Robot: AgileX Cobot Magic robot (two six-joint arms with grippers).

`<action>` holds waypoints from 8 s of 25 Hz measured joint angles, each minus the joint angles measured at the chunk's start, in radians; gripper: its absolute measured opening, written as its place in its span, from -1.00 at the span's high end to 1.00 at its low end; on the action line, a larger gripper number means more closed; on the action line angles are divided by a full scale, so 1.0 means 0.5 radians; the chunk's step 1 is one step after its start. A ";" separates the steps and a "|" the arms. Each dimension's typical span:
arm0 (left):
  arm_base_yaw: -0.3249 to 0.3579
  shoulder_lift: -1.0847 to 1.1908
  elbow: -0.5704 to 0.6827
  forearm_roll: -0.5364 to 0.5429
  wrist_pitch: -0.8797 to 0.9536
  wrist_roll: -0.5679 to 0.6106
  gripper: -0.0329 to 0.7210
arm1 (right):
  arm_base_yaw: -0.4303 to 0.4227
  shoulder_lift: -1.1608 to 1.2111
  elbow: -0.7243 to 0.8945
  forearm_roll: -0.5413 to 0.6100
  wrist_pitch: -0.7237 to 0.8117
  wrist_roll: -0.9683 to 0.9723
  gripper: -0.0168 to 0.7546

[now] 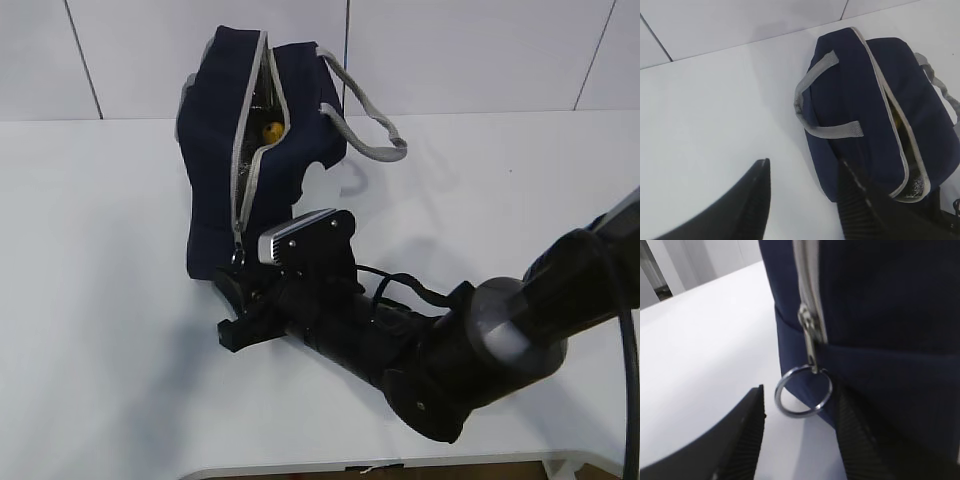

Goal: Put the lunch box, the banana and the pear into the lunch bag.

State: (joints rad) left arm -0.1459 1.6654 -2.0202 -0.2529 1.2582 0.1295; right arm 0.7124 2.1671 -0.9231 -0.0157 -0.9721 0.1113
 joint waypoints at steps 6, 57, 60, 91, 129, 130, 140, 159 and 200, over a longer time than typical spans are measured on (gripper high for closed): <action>0.000 0.000 0.000 0.000 0.000 0.000 0.08 | 0.000 0.024 -0.049 0.003 0.012 0.000 -0.06; 0.000 0.000 0.000 -0.011 0.000 0.000 0.15 | 0.001 0.075 -0.187 -0.104 0.090 0.102 0.17; 0.000 0.000 0.000 -0.011 0.000 0.000 0.15 | 0.001 0.082 -0.187 -0.096 0.100 0.102 0.30; 0.000 -0.005 0.244 -0.011 0.000 0.000 0.15 | 0.001 0.009 -0.187 -0.126 0.294 0.212 0.91; -0.004 -0.005 1.034 -0.122 -0.121 0.314 0.24 | 0.001 -0.750 -1.111 -0.600 2.527 0.220 0.91; -0.004 -0.005 1.047 -0.139 -0.159 0.366 0.24 | 0.001 -0.750 -1.141 -0.615 2.563 0.220 0.91; -0.004 -0.005 1.446 -0.634 -0.698 1.147 0.22 | 0.001 -0.746 -1.267 -0.639 2.713 0.217 0.91; -0.229 0.144 1.664 -1.486 -1.293 2.070 -0.19 | 0.001 -0.718 -1.441 -0.639 2.835 0.217 0.91; -0.240 -0.644 2.410 -1.228 -1.360 2.002 0.94 | -0.175 -0.353 -1.859 -1.245 2.862 0.276 0.91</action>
State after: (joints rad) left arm -0.2662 1.3432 -0.8150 -0.8670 0.5780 1.1304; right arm 0.6249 1.9905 -1.8527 -0.6385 0.4590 0.2492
